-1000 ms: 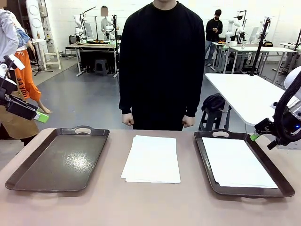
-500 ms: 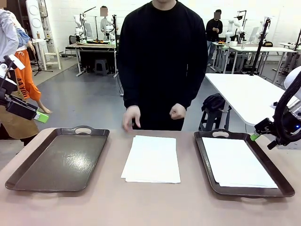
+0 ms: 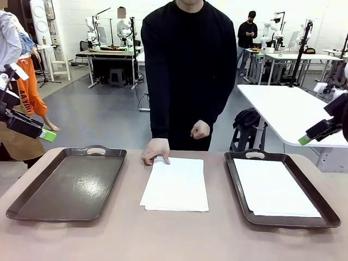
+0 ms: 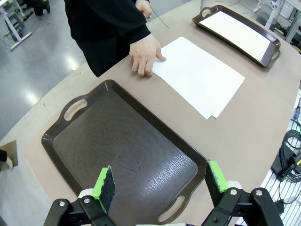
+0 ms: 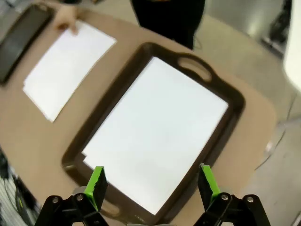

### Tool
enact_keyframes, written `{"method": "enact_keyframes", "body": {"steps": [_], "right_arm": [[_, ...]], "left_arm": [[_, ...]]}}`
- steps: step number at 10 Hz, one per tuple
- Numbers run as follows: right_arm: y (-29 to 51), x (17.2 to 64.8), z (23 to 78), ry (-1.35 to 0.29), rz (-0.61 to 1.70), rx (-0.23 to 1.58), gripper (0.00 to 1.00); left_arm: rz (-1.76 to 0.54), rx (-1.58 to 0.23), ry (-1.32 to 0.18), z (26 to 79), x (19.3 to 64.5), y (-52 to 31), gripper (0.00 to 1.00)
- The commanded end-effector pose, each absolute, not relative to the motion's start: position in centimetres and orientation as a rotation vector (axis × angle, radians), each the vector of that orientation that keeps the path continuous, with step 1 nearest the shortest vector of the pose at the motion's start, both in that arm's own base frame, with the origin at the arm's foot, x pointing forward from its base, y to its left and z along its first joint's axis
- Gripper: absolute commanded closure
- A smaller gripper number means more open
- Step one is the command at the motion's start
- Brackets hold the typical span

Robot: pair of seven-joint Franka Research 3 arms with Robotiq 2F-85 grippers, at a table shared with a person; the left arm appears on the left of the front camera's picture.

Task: Sort the A4 documents.
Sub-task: Receive the A4 Paper.

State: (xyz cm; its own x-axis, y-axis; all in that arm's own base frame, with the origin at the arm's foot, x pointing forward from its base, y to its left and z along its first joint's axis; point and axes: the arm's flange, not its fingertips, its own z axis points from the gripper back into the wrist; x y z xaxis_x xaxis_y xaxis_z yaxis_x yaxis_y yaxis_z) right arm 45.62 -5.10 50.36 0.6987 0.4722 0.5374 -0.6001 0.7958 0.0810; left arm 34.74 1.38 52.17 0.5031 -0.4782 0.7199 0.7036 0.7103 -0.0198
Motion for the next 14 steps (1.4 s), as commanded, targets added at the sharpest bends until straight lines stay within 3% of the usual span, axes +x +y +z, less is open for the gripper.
{"method": "enact_keyframes", "body": {"steps": [1, 4, 10, 14], "right_arm": [[-2.8, 42.2, 50.7, -0.681, 0.853, 0.29, 0.0], [-1.2, 40.5, 53.2, -0.77, 0.97, 0.246, 0.0], [-2.1, 42.0, 53.5, -0.754, 0.885, 0.545, 0.0], [-1.9, 41.4, 53.7, -0.737, 0.856, 0.543, 0.0]], "left_arm": [[-0.743, -0.333, -0.766, 52.0, 34.8, 1.6, 0.0], [-0.743, -0.333, -0.766, 52.0, 34.8, 1.6, 0.0], [-0.743, -0.333, -0.766, 52.0, 34.8, 1.6, 0.0], [-0.743, -0.333, -0.766, 52.0, 34.8, 1.6, 0.0]]}}
